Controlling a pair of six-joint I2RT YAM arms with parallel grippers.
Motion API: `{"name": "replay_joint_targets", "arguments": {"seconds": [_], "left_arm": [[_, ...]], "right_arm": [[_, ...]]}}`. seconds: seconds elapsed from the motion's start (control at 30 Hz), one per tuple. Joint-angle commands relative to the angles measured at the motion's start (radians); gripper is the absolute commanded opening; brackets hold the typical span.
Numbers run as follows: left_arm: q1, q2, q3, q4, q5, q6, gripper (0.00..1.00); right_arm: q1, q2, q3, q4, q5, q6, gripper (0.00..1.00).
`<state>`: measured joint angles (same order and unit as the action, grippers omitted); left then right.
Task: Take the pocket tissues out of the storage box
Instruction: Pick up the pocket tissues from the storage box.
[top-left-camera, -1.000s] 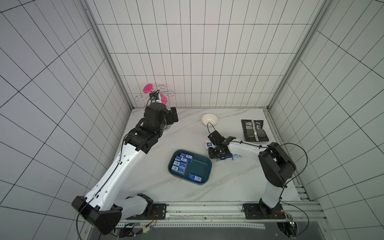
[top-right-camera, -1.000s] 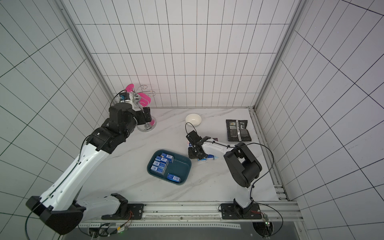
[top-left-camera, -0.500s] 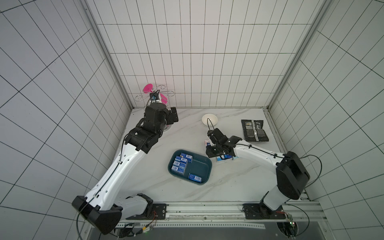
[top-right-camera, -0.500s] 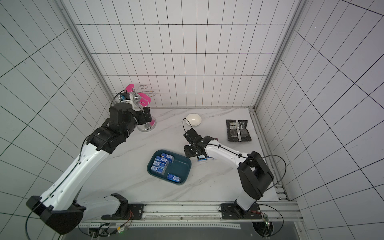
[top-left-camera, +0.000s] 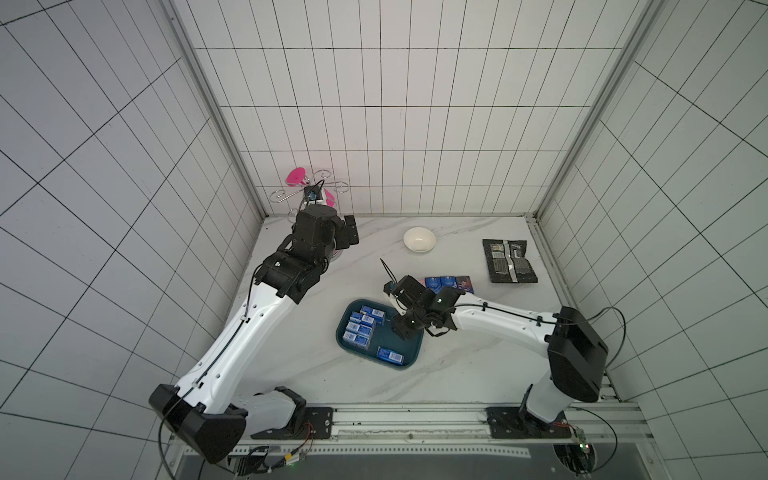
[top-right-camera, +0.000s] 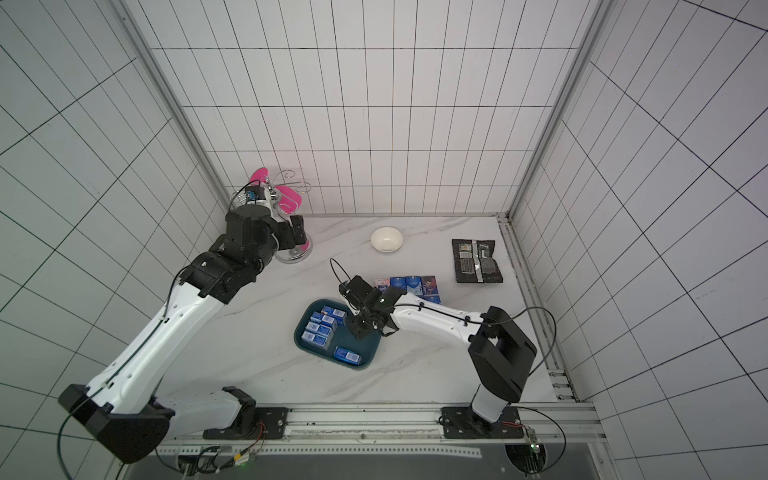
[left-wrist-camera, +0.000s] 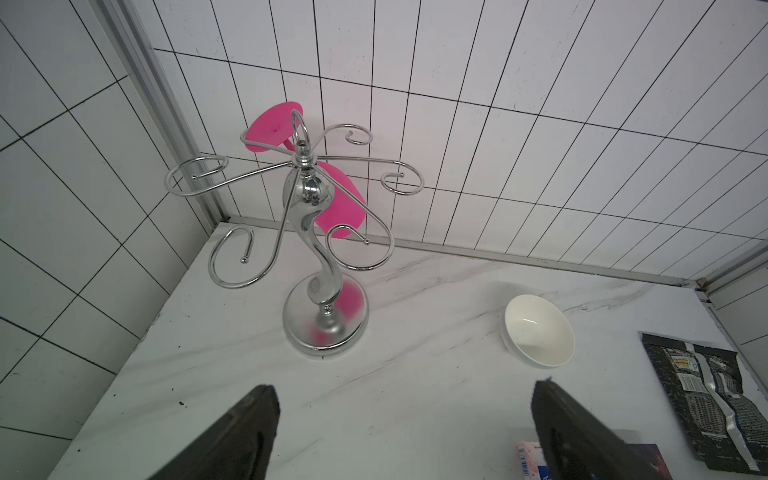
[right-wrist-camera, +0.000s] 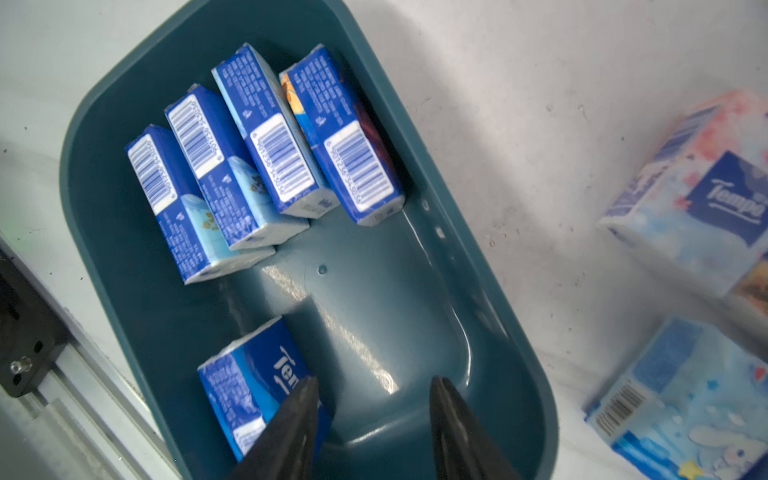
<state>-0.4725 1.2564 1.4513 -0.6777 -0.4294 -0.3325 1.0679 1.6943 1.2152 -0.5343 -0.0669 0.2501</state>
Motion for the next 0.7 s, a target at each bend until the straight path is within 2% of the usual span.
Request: {"name": "replay_joint_targets", "arguments": {"seconds": [0.0, 0.67], "left_arm": [[-0.005, 0.001, 0.026, -0.014, -0.018, 0.001, 0.98], [-0.005, -0.032, 0.016, -0.023, -0.029, 0.015, 0.98]], "right_arm": [[0.003, 0.045, 0.073, 0.013, 0.012, -0.031, 0.48], [0.003, 0.242, 0.225, 0.025, 0.075, -0.045, 0.50]]}}
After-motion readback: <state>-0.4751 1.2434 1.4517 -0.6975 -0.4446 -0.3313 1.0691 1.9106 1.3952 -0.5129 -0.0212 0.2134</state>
